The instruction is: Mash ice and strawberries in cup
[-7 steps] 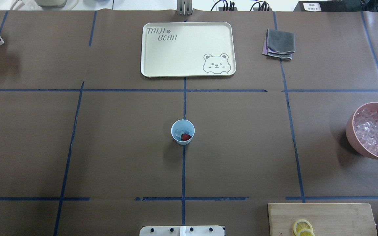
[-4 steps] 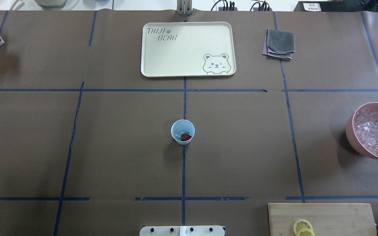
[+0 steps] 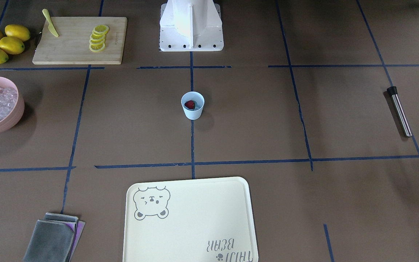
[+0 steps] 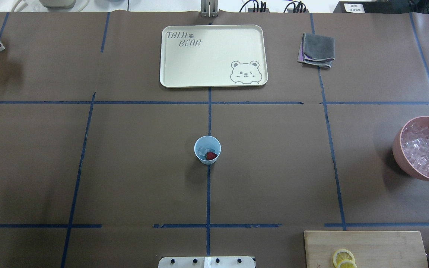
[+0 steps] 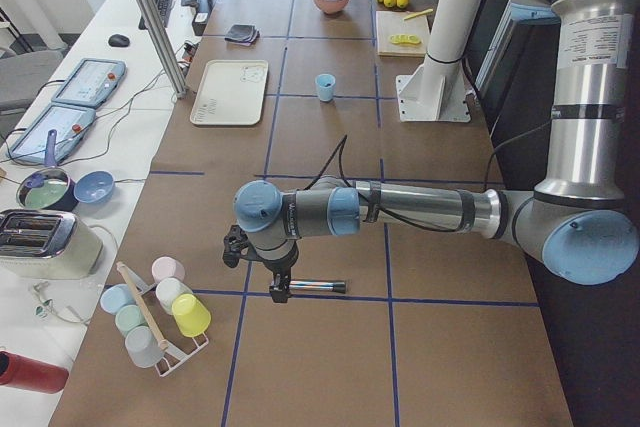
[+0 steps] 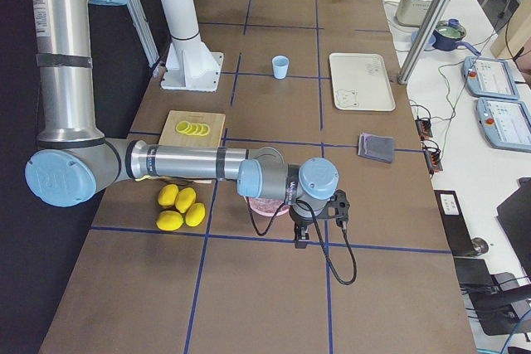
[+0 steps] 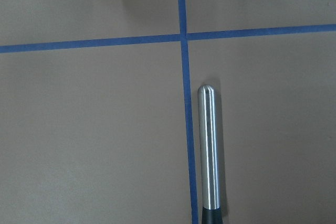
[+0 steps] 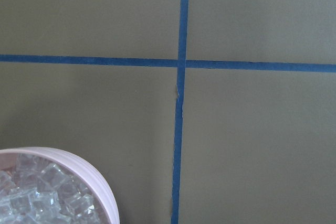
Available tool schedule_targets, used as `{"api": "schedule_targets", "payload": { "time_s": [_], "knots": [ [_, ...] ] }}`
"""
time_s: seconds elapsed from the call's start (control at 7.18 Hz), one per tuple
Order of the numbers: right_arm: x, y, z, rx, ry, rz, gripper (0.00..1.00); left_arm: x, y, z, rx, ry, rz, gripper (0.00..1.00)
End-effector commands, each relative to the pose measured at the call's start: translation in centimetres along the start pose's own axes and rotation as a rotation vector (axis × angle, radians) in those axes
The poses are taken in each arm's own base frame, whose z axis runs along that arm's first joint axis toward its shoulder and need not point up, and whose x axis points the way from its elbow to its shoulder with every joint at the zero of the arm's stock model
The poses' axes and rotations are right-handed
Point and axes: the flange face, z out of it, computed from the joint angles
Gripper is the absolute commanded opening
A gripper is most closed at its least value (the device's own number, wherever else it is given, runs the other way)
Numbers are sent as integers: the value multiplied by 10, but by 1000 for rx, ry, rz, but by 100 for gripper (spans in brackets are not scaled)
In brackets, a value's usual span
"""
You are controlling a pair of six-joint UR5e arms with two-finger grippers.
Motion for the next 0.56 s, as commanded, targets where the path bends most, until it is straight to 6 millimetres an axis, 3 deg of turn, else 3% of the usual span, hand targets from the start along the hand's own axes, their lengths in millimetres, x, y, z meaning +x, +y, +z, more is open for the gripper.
{"api": "schedule_targets", "payload": {
  "time_s": [0.0,0.14,0.28,0.42],
  "knots": [
    [-8,-8,-13,35,8,-34,100,0,-1,0,0,-1,1,100],
    [8,3,-6,30,42,-20,100,-4,-2,3,-5,-31,1,100],
    [-4,-10,-19,53,61,-43,100,-9,-1,3,-9,-58,3,100],
    [-2,-10,-18,50,72,-43,100,-8,-1,2,-5,-54,6,100]
  ]
}}
